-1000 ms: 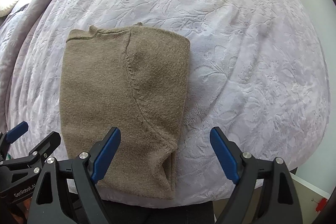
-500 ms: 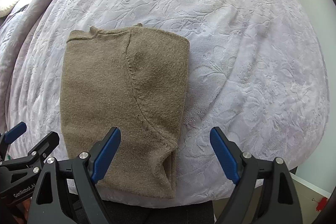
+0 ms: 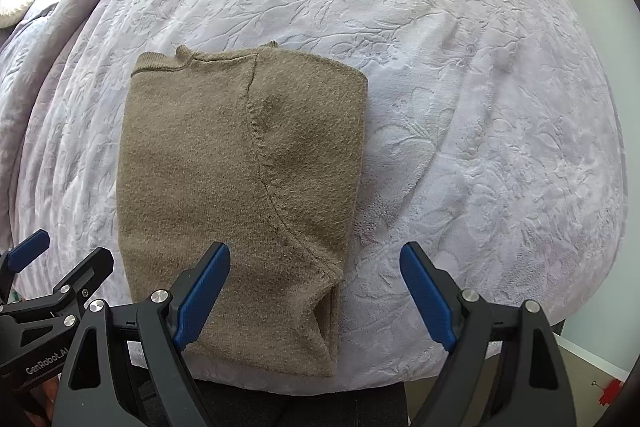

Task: Fold small clothes

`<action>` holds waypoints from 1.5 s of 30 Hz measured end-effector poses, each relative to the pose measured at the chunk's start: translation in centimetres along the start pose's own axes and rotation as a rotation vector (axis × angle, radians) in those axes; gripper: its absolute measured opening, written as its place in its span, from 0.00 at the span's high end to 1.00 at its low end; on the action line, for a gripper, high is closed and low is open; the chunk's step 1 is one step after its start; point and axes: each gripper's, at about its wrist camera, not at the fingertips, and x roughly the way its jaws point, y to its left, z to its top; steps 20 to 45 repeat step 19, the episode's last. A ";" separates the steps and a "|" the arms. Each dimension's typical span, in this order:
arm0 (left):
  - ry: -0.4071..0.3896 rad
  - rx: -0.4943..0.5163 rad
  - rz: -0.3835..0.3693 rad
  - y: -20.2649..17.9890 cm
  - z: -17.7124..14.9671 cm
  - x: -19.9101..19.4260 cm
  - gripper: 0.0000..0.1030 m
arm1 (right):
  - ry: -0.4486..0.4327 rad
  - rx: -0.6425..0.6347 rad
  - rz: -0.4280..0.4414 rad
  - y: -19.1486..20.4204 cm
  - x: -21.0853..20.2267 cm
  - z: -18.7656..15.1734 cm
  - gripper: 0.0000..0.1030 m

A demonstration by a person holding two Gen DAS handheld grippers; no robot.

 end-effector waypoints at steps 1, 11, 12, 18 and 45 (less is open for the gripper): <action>-0.001 -0.001 0.000 0.0 0.0 0.0 0.00 | 0.000 -0.001 0.000 0.0 0.0 0.0 0.14; -0.011 -0.024 -0.009 0.3 0.0 0.0 0.00 | 0.004 -0.019 -0.003 0.4 0.2 -0.1 0.14; -0.017 -0.028 -0.008 0.2 0.0 -0.1 0.00 | 0.004 -0.020 -0.004 0.4 0.2 -0.1 0.14; -0.024 -0.022 -0.012 0.2 0.1 -0.3 0.00 | 0.004 -0.020 -0.005 0.4 0.1 0.0 0.14; -0.020 -0.021 -0.012 0.1 0.1 -0.2 0.00 | 0.004 -0.021 -0.005 0.4 0.2 0.0 0.14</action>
